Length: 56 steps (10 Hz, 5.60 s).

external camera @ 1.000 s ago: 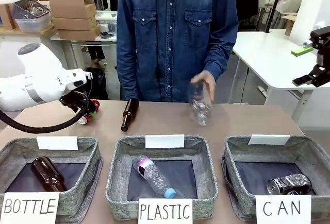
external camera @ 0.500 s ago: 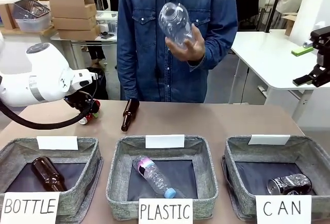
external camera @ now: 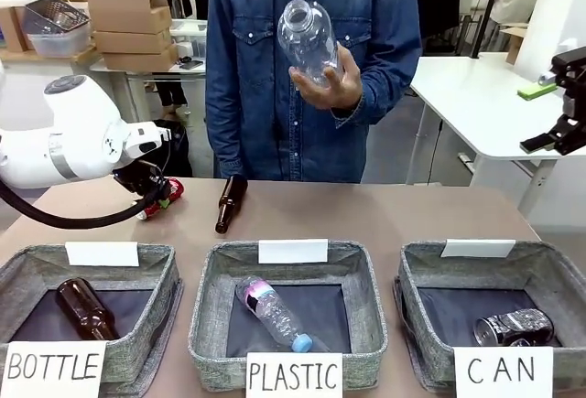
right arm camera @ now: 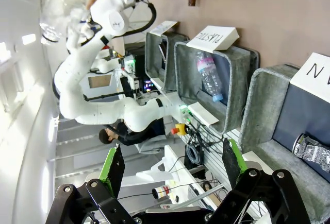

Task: Sort the can waste into the basket.
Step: Pick up the can waste from the table and place it in the right Fabric basket.

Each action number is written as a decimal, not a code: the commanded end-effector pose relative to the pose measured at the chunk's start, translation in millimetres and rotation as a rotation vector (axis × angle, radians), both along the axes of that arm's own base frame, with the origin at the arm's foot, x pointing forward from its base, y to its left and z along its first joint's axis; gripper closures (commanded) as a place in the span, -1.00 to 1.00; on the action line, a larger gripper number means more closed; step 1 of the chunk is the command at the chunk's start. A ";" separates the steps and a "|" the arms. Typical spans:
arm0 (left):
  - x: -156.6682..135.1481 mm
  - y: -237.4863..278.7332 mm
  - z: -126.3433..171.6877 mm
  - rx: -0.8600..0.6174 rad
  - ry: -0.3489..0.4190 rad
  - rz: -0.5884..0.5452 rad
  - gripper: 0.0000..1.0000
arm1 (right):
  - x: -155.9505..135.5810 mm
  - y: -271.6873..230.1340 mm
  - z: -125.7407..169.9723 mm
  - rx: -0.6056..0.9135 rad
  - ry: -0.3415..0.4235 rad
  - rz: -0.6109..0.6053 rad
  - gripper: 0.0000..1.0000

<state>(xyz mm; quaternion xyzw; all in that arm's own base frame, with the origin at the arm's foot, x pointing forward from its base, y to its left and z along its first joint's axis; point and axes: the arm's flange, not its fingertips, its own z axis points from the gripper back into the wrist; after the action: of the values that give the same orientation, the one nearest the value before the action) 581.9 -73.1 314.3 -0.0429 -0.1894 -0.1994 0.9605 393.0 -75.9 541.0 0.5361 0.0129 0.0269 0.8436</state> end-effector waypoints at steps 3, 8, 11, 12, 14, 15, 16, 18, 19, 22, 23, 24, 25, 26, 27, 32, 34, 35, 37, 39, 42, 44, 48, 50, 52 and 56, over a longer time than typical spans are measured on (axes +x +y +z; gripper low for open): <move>-50.3 41.6 51.7 -0.028 -0.058 -0.074 1.00 | -0.6 -2.5 0.9 -0.003 -0.010 0.020 -1.00; -271.0 110.7 159.6 -0.310 -0.218 -0.700 1.00 | -0.6 -2.5 0.9 -0.003 -0.010 0.020 -1.00; -345.3 104.4 155.1 -0.227 -0.230 -1.001 1.00 | -0.6 -2.5 0.9 -0.003 -0.010 0.020 -1.00; -356.9 93.4 147.0 -0.197 -0.245 -1.025 1.00 | -0.6 -2.5 0.9 -0.003 -0.010 0.020 -1.00; -302.6 116.9 185.4 -0.289 -0.195 -0.918 1.00 | -0.6 -2.5 0.9 -0.003 -0.010 0.020 -1.00; -302.6 116.9 185.4 -0.289 -0.195 -0.918 1.00 | -0.6 -2.5 0.9 -0.003 -0.010 0.020 -1.00; -302.6 116.9 185.4 -0.289 -0.195 -0.918 1.00 | -0.6 -2.5 0.9 -0.003 -0.010 0.020 -1.00; -302.6 116.9 185.4 -0.289 -0.195 -0.918 1.00 | -0.6 -2.5 0.9 -0.003 -0.010 0.020 -1.00; -303.7 120.7 181.6 -0.283 -0.186 -0.933 0.22 | -0.6 -2.5 0.9 -0.003 -0.010 0.020 -1.00; -338.5 -66.8 231.7 -0.360 -0.301 -1.214 0.22 | -38.1 -40.2 66.7 -0.214 -0.086 -0.039 -1.00; -338.5 -123.3 243.6 -0.373 -0.297 -1.186 0.22 | -60.4 -73.2 86.3 -0.310 -0.079 -0.087 -1.00; -339.1 -180.7 249.3 -0.390 -0.283 -1.198 0.22 | -87.3 -111.6 99.3 -0.389 -0.071 -0.129 -1.00; -340.3 -234.6 252.2 -0.405 -0.258 -1.229 0.22 | -115.6 -148.8 105.6 -0.447 -0.077 -0.206 -1.00; -339.3 -286.0 253.3 -0.414 -0.228 -1.292 0.22 | -140.5 -178.3 106.0 -0.462 -0.097 -0.289 -1.00; -334.1 -343.0 252.6 -0.340 -0.283 -1.269 0.22 | -161.4 -198.2 99.0 -0.454 -0.096 -0.385 -1.00; -244.8 -533.2 218.9 -0.336 -0.113 -1.219 0.22 | -182.3 -214.3 106.0 -0.446 -0.086 -0.396 -1.00; -270.7 -452.8 227.2 -0.311 -0.245 -1.311 0.22 | -182.3 -214.3 106.0 -0.446 -0.086 -0.396 -1.00; -270.7 -452.8 227.2 -0.311 -0.245 -1.311 0.22 | -182.3 -214.3 106.0 -0.446 -0.086 -0.396 -1.00; -258.7 -507.9 196.9 -0.380 -0.181 -1.327 0.22 | -182.3 -214.3 106.0 -0.446 -0.086 -0.396 -1.00; -262.3 -521.3 194.6 -0.397 -0.206 -1.314 0.22 | -182.3 -214.3 106.0 -0.446 -0.086 -0.396 -1.00; -261.0 -518.9 192.7 -0.402 -0.216 -1.321 -0.96 | -182.3 -214.3 106.0 -0.446 -0.086 -0.396 -1.00; -261.6 -516.3 193.4 -0.415 -0.223 -1.322 -1.00 | -182.3 -214.3 106.0 -0.446 -0.086 -0.396 -1.00; -269.2 -504.3 202.4 -0.446 -0.221 -1.314 -1.00 | -182.3 -214.3 106.0 -0.446 -0.086 -0.396 -1.00; -295.9 -467.0 226.2 -0.450 -0.092 -1.373 -1.00 | -182.3 -214.3 106.0 -0.446 -0.086 -0.396 -1.00; -332.0 -382.1 275.9 -0.524 -0.126 -1.449 -1.00 | -174.5 -210.2 100.1 -0.455 -0.081 -0.385 -1.00; -337.0 -225.7 296.4 -0.398 -0.165 -1.056 -1.00 | -145.1 -169.5 102.7 -0.497 -0.082 -0.280 -1.00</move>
<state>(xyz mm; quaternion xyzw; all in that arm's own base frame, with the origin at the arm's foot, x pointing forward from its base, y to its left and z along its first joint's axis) 249.4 -330.7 636.3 -0.3370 -0.2792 -0.6524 0.6187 246.0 -259.4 643.8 0.3221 -0.0989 -0.0814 0.9380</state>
